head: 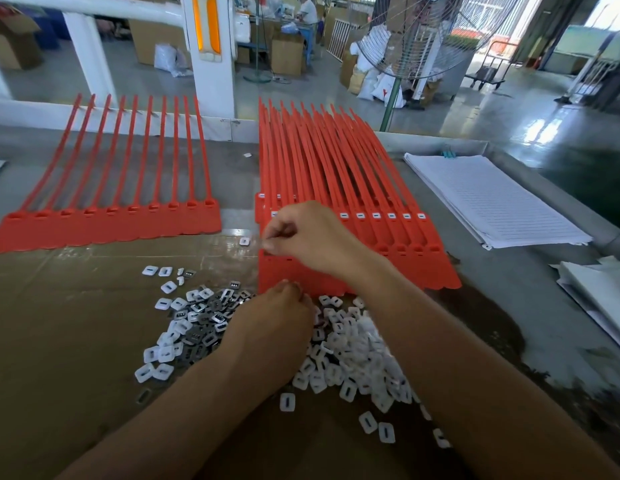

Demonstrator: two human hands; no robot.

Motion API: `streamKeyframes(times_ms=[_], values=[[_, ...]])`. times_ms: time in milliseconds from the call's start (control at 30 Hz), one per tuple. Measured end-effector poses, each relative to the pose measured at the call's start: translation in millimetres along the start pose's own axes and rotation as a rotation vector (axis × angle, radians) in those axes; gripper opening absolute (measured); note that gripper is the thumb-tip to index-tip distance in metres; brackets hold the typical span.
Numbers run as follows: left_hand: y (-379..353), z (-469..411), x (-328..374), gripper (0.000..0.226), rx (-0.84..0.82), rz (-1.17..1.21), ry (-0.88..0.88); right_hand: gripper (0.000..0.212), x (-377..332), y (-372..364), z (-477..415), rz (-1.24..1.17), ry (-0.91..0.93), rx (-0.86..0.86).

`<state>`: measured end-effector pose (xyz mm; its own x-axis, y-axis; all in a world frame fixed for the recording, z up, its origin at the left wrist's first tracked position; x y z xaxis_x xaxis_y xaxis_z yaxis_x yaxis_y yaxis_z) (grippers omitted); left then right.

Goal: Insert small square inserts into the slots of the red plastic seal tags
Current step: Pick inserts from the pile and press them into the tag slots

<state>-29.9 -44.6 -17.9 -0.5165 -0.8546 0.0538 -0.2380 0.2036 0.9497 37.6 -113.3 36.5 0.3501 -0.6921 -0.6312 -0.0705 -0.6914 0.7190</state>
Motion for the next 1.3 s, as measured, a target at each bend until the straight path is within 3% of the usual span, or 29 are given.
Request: streamKeyframes(times_ms=[67,267,667,800,1300], values=[[1,1,0,0.032,0.043,0.018,-0.032,0.002,24,24,4,-0.018,-0.074,0.077],[1,2,-1,0.037,0.008,-0.007,-0.011,0.023,93,66,27,-0.117,-0.336,0.318],[1,1,-1,0.038,0.026,-0.002,-0.015,0.021,108,54,31,-0.025,-0.333,0.23],[-1,-3,-1,0.037,0.028,-0.005,-0.011,0.01,106,53,30,0.05,-0.296,0.221],[-1,-1,-2,0.037,0.013,-0.005,-0.023,0.011,109,53,30,0.06,-0.34,0.303]])
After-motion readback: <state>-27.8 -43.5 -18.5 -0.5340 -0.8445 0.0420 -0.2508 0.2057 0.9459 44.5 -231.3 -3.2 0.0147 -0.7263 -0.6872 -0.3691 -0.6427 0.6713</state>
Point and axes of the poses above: each hand's wrist, its own z-axis away from the middle knuckle, its own y-axis out of the back of the hand, x = y × z, the point moved 3 cm from there along -z, towards the middle knuckle, and after that the axes turned 13 degrees about x, right-handed, at the moved point
